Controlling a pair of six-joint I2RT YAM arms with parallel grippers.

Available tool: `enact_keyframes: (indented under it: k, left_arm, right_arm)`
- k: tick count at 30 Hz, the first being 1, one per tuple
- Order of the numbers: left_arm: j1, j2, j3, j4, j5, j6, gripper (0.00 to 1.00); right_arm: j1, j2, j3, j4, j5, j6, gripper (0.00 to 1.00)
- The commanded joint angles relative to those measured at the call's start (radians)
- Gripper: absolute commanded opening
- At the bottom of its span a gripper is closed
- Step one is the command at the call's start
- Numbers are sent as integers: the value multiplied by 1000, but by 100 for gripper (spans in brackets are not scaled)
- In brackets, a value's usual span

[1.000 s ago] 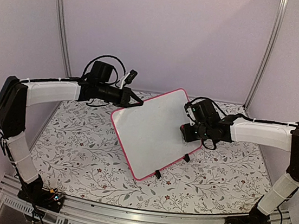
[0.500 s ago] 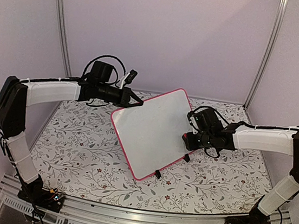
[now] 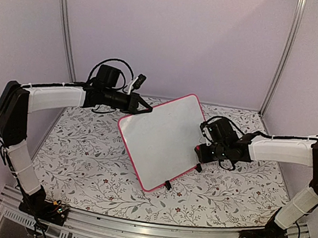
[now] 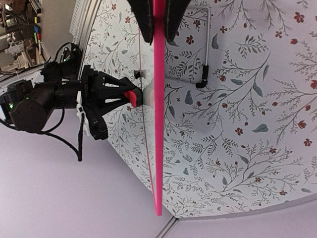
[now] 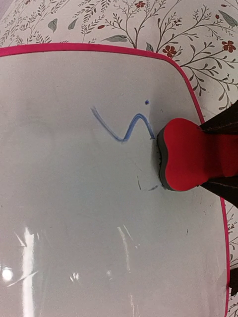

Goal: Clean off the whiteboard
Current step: Erase the whiteboard at the center of the board.

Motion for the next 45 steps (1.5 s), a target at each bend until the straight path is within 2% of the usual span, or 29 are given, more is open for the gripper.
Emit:
enact_keyframes:
  k: [1, 8, 16, 25, 33, 45]
  left_arm:
    - [-32, 31, -4, -21, -44, 33, 0]
    - [-33, 33, -4, -21, -43, 33, 0]
    - [-34, 33, -4, -21, -46, 32, 0]
    - [-34, 28, -3, -22, -46, 35, 0]
    - [-32, 31, -2, -22, -42, 33, 0]
    - [-32, 33, -3, -21, -45, 33, 0]
  right_arm:
    - [8, -15, -39, -39, -20, 20, 0]
    - [21, -38, -48, -61, 5, 25, 0]
    - [20, -82, 67, -73, 75, -1, 0]
    - [21, 34, 171, -68, 78, -33, 0]
    - [21, 75, 111, -67, 20, -24, 0]
    - [39, 51, 9, -94, 6, -13, 0]
